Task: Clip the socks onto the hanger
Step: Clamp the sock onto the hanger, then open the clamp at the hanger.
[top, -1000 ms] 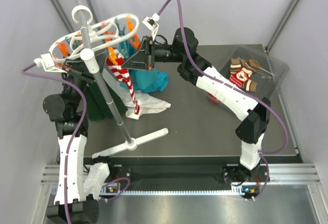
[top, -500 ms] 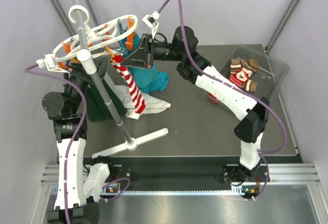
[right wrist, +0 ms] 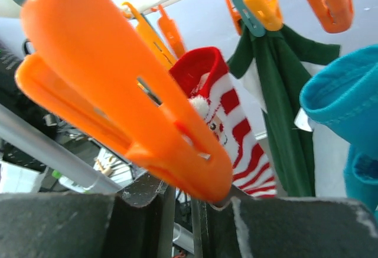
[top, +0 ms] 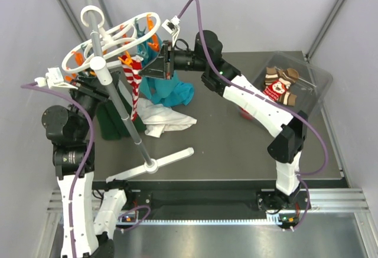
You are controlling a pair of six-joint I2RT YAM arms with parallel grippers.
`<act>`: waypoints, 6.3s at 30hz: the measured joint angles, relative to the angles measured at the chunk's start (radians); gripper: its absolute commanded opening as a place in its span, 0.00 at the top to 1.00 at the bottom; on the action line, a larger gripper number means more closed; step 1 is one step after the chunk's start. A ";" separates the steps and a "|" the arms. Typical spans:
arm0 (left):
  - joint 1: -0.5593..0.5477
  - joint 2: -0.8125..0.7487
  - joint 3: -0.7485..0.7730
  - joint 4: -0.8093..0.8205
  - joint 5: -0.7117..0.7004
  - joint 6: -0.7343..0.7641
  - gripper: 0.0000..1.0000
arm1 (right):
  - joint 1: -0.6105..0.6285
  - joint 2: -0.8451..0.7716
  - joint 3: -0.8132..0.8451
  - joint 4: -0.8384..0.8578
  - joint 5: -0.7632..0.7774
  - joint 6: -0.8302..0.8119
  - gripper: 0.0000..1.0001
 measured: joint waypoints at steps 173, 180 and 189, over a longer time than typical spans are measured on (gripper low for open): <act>-0.177 -0.050 -0.113 0.121 -0.216 0.001 0.25 | 0.124 -0.005 0.107 -0.150 0.181 -0.415 1.00; -0.180 -0.054 -0.132 0.180 -0.227 -0.038 0.21 | 0.121 -0.004 0.122 -0.150 0.150 -0.399 1.00; -0.180 -0.061 -0.204 0.319 -0.203 -0.105 0.16 | 0.103 0.016 0.172 -0.171 0.064 -0.317 1.00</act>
